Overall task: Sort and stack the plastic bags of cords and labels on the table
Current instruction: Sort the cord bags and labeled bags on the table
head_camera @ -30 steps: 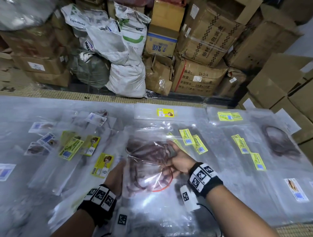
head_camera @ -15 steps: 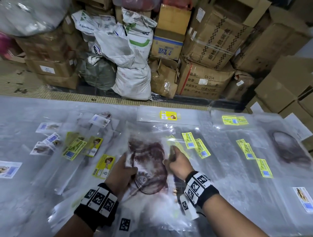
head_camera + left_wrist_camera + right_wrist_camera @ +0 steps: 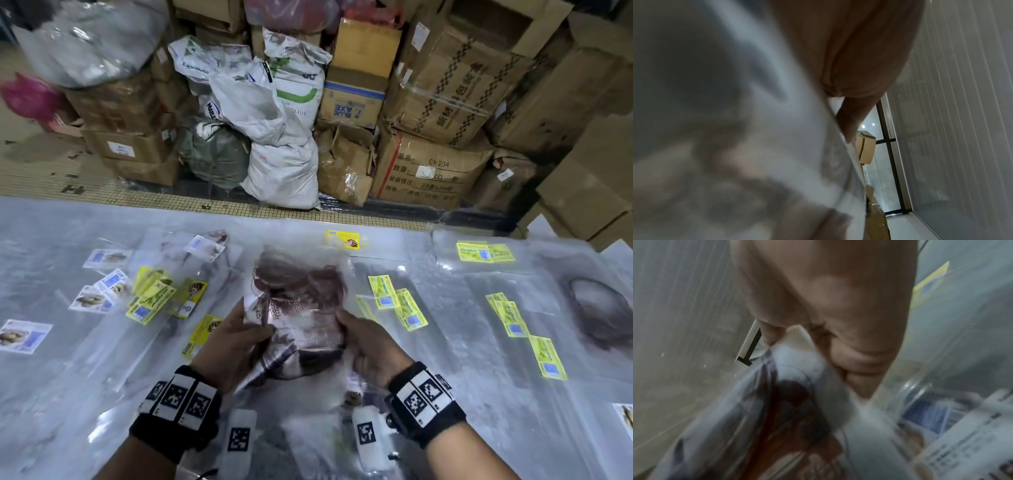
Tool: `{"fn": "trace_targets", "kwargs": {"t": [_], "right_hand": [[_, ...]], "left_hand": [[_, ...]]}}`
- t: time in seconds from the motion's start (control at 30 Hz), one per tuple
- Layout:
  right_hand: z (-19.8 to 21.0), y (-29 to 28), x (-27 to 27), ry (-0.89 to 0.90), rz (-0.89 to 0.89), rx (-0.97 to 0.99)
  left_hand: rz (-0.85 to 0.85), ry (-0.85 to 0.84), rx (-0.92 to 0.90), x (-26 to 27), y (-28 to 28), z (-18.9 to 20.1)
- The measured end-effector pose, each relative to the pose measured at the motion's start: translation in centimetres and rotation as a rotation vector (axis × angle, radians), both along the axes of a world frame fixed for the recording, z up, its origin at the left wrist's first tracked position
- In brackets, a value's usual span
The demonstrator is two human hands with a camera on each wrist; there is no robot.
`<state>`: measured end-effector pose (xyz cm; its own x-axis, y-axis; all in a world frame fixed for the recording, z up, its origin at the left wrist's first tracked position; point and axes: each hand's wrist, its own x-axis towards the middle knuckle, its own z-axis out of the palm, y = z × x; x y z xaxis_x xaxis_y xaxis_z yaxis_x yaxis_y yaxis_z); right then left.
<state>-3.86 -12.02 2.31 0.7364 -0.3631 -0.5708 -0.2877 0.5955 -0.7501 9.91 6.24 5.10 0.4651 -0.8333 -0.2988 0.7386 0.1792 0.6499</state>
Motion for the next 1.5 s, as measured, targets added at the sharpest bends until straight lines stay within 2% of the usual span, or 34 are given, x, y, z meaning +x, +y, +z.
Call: {"fn": "trace_targets", "kwargs": {"t": [0.13,0.27,0.37,0.57,0.73,0.93,1.03,1.27,1.5], "right_hand": [[0.1,0.0,-0.5,-0.096,-0.039,-0.159],[1.4,0.8,-1.1,-0.174,-0.008,-0.231],[2.3,1.3,-1.7,-0.215,-0.045,-0.265],[3.1,2.1,-1.6,-0.191,-0.046,-0.399],[4.2,1.7,-2.1,-0.317,-0.141,-0.394],[1.2,2.4,-3.6,0.026,-0.013,-0.309],[0.8,2.1,-4.9,0.051,-0.080,-0.268],[2.1,-2.3,-8.5,0.008,-0.238,-0.313],[4.7,-12.0,-16.8,-0.068,-0.363,-0.321]], "left_hand": [[-0.011,-0.030,0.025,-0.3,0.3,-0.2],[-0.002,0.074,-0.022,-0.3,0.7,-0.6],[0.012,0.079,-0.019,0.1,0.9,-0.4],[0.034,0.031,0.081,0.5,1.5,0.4],[-0.028,0.018,0.044,0.4,1.4,1.8],[-0.157,-0.081,0.239,-1.8,0.7,0.9],[-0.225,-0.104,0.221,-2.7,0.0,0.6],[-0.317,-0.191,0.159,-4.3,-5.6,1.1],[-0.382,-0.072,0.011,-10.6,-16.9,2.1]]}}
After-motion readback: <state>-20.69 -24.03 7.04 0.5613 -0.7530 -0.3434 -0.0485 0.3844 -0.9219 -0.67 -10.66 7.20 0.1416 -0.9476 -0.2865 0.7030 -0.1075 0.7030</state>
